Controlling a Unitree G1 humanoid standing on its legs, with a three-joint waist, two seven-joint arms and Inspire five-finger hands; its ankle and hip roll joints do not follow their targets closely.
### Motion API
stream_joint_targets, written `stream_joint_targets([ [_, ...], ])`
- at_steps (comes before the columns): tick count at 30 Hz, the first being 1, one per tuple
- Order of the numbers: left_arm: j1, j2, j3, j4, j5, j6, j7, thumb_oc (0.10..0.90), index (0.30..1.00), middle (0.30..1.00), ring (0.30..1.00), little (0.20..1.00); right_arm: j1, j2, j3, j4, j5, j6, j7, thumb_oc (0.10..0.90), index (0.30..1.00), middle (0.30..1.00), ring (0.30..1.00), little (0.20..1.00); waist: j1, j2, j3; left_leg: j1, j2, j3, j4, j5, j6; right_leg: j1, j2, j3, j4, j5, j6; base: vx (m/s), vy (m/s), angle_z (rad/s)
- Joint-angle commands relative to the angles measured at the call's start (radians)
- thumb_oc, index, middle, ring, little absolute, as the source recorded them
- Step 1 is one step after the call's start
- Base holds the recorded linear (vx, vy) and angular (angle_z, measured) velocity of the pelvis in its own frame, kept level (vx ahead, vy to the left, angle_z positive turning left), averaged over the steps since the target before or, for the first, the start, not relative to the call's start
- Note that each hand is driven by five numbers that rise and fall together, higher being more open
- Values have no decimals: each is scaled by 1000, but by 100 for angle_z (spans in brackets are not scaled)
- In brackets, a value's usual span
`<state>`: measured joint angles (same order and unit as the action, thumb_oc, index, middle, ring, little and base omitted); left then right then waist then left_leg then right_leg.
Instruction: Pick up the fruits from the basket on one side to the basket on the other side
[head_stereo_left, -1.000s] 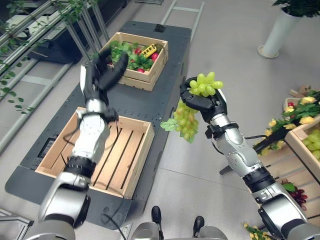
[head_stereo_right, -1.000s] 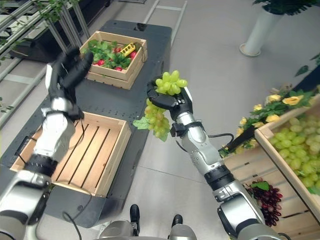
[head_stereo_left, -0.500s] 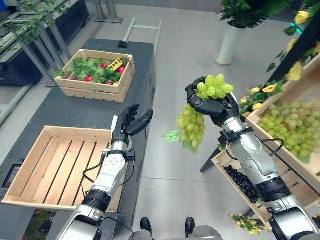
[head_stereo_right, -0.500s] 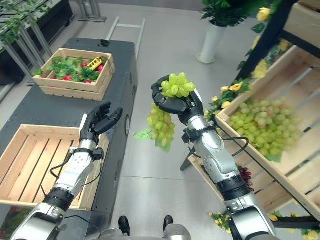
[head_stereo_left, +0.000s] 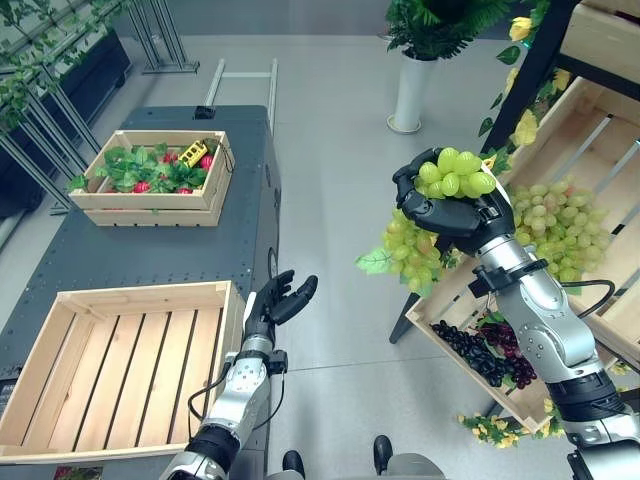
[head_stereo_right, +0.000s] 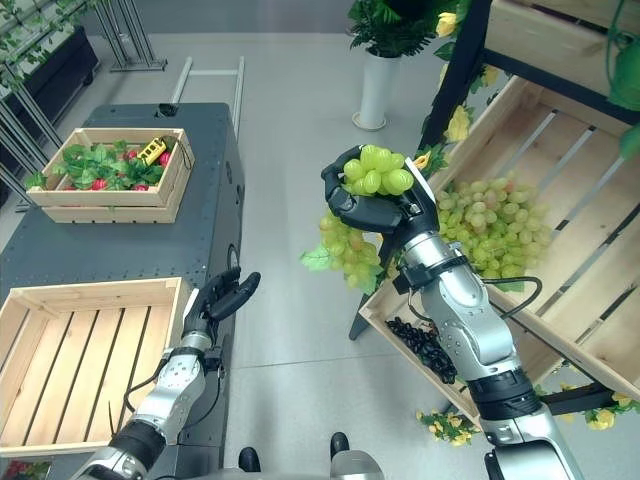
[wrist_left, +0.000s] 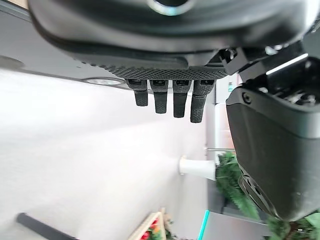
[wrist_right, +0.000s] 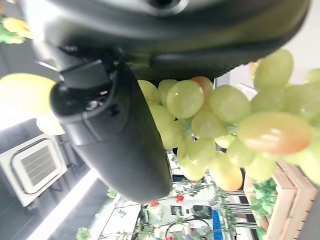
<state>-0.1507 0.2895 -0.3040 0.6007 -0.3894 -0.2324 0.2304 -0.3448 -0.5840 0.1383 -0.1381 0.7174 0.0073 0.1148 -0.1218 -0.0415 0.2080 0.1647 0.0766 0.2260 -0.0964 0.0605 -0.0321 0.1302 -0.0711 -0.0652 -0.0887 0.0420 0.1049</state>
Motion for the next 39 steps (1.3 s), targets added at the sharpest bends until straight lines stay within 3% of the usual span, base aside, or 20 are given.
stream_joint_targets([
  [1,-86,17,-12,57,16,-95,-8,800,900,900,900,900,-69,-48,-126,-116,64,-99,36,400,300,300,300,300,-11,-18,-126,39,-11,45,9,-156,12,0,18,-13,1,-42,-17,20,48,-11],
  [12,-91,-3,-32,128,9,-64,-65,800,900,900,900,900,-1,-149,-260,-171,51,-107,57,400,300,300,300,300,-91,-13,-137,63,-10,119,9,-178,21,-25,33,81,5,-29,-2,3,62,-25],
  [21,-115,-17,-64,163,11,-76,-45,800,900,900,900,900,-11,-257,-325,-77,63,-114,24,400,300,300,300,300,-146,-10,-156,73,-10,158,35,-224,28,-38,46,143,7,-32,16,19,51,-30],
  [27,-112,-12,-83,177,18,-64,-60,800,900,900,900,900,-32,-352,-344,19,7,-159,-10,400,300,300,300,300,-156,-17,-165,74,-10,170,39,-232,30,-44,51,161,3,-28,20,-5,-3,-12],
  [31,-96,-4,-102,161,13,-52,-65,800,900,900,900,900,-90,-481,-357,175,6,-187,-36,400,300,300,300,300,-154,-30,-175,73,-8,174,38,-234,29,-50,56,164,2,-25,25,-2,-9,0],
  [39,-88,20,-130,170,13,-52,-97,800,900,900,900,900,-213,-662,-287,383,-52,-215,-64,400,300,300,300,300,-131,-46,-189,61,-6,153,35,-223,24,-55,59,147,2,-21,26,0,-18,0],
])
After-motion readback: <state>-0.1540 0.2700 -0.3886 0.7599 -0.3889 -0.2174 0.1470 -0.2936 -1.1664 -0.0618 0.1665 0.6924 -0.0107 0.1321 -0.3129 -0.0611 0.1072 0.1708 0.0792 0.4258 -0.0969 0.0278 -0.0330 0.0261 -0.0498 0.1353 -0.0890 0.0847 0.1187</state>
